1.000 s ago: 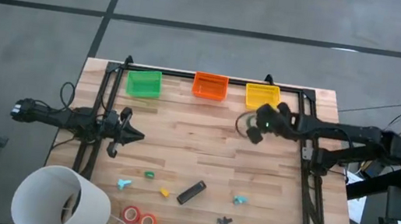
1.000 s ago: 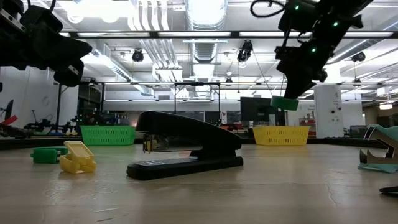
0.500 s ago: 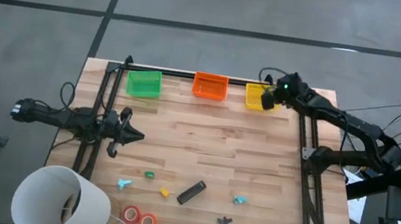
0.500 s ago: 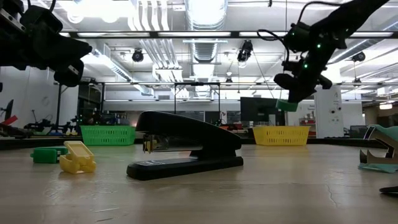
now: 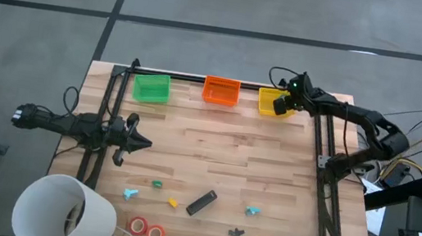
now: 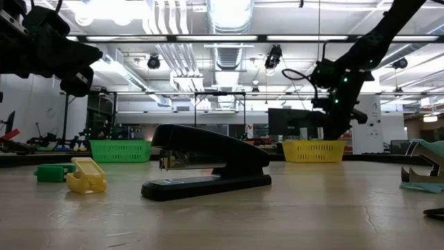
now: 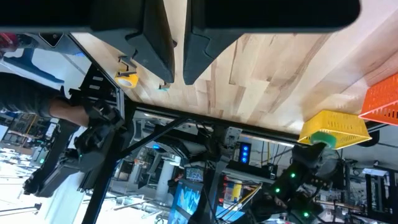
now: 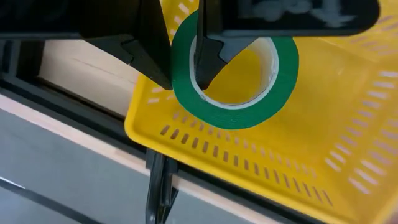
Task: Pick and place Stapler, Stapler remover, tape
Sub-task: Put the green tape into the yellow bin, then put the yellow tape into the yellow bin
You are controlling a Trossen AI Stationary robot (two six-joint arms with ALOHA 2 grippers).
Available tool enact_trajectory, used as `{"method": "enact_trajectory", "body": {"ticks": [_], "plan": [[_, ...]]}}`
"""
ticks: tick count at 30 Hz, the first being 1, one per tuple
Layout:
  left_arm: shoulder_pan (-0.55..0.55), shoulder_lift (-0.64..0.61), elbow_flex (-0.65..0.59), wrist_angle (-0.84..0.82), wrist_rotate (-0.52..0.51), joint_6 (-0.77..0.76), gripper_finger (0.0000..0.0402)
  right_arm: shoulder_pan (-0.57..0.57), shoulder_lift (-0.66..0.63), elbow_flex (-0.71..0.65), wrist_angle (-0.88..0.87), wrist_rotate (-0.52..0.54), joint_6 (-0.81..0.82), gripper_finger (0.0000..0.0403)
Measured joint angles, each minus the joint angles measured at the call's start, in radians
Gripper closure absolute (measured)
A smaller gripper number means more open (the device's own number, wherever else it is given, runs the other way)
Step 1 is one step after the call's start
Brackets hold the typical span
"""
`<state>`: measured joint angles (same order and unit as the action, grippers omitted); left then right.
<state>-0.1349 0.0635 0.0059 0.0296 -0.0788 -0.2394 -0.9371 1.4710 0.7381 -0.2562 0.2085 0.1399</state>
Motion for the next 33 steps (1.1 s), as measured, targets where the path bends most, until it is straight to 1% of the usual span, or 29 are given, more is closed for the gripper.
{"method": "enact_trajectory", "body": {"ticks": [10, 21, 24, 33], "plan": [[0.0, 0.0, 0.0, 0.0, 0.0, 0.0, 0.0364, 0.0, 0.064, 0.017, -0.001, 0.0, -0.041, 0.0349], [0.0, 0.0, 0.0, 0.0, 0.0, 0.0, 0.0364, 0.0, 0.041, 0.021, -0.014, 0.001, -0.047, 0.0345], [0.0, 0.0, 0.0, 0.0, 0.0, 0.0, 0.0364, 0.001, 0.041, 0.032, -0.039, 0.026, -0.042, 0.0328], [0.0, 0.0, 0.0, 0.0, 0.0, 0.0, 0.0364, 0.002, 0.04, 0.084, -0.101, 0.037, -0.043, 0.0258]]}}
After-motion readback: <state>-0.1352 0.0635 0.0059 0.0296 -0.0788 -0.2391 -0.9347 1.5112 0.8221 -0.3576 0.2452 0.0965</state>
